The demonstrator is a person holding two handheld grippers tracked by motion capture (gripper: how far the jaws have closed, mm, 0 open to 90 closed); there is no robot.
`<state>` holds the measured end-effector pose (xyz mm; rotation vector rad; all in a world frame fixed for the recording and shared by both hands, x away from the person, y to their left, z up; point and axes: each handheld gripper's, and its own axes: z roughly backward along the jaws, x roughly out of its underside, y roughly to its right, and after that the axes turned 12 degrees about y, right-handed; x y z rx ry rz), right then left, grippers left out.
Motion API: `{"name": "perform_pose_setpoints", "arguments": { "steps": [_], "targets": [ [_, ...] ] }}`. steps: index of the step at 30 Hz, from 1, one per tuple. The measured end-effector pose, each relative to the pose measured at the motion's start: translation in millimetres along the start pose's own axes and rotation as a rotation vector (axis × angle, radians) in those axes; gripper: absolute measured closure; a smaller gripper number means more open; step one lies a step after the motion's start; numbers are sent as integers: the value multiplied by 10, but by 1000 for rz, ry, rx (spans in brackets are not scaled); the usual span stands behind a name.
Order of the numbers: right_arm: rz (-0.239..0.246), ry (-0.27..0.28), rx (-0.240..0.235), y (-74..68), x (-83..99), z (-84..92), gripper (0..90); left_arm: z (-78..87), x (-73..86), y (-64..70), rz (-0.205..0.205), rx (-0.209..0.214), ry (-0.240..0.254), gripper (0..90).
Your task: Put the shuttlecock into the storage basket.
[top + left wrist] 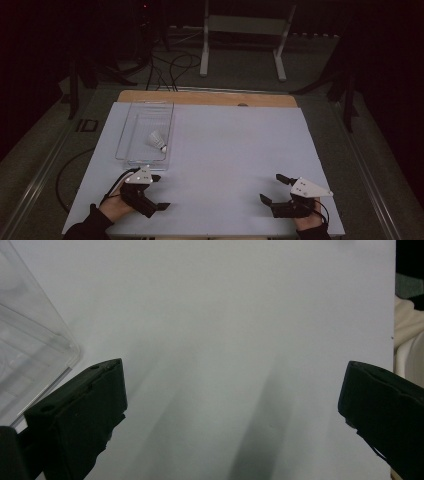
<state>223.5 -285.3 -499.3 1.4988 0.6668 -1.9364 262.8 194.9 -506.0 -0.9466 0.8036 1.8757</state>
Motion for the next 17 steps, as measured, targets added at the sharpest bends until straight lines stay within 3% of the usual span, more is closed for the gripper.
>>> {"name": "perform_pose_setpoints", "arguments": {
  "steps": [10,17],
  "targets": [
    [5,-9,-3,1,10,-18,91,-105,57,73,-24,-10,-78,0],
    [5,-12,-4,1,12,-18,91,-125,59,87,-22,-4,-72,0]
  ]
}}
